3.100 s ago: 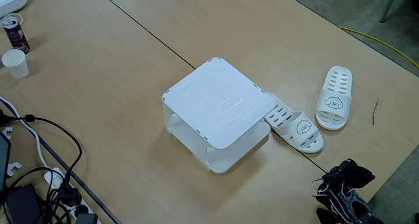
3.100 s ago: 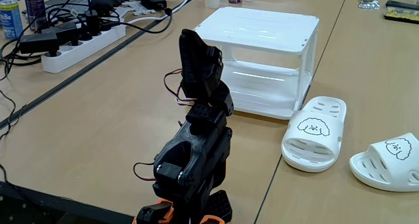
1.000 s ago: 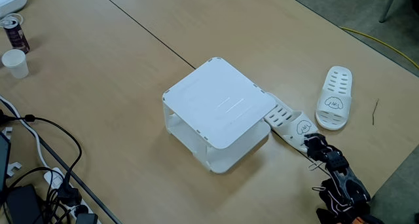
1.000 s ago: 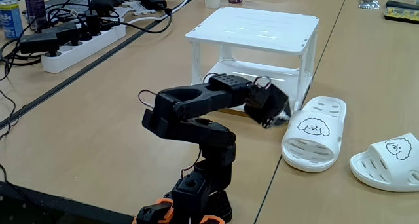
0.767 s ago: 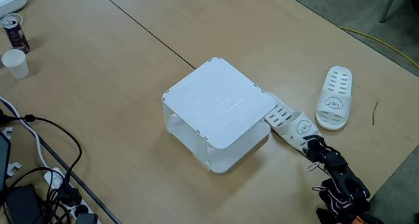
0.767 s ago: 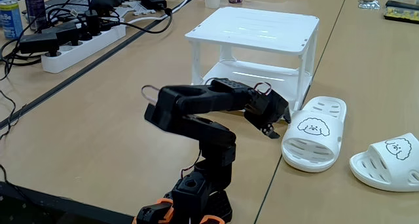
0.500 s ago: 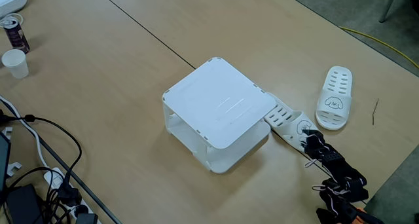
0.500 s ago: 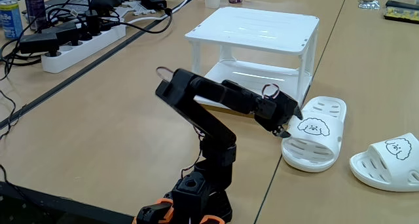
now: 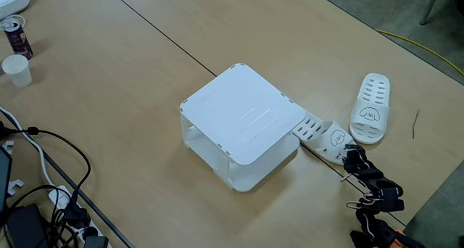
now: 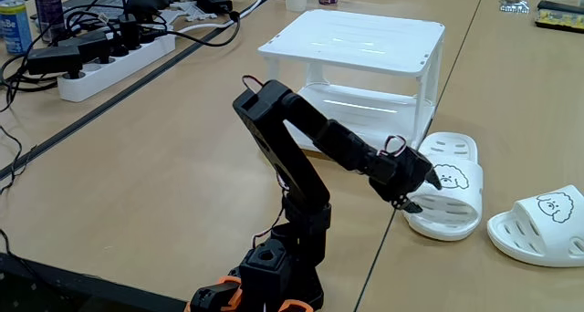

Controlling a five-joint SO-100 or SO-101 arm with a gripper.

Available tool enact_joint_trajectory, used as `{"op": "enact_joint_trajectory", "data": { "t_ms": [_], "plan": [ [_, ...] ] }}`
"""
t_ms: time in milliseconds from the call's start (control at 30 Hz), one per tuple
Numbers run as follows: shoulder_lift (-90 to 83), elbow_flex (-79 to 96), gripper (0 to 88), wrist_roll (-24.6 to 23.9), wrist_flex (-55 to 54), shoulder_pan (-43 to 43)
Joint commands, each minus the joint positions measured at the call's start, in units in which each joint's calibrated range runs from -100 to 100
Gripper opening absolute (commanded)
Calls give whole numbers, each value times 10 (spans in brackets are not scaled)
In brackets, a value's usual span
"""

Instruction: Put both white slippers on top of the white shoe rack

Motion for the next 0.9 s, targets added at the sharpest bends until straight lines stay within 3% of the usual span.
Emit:
{"op": "enact_joint_trajectory", "data": {
  "t_ms": [0, 600, 867],
  "plan": [
    [-9, -1, 178, 4, -6, 17],
    [87, -28, 180, 4, -173, -13],
    [192, -131, 180, 4, -244, -20]
  ]
}}
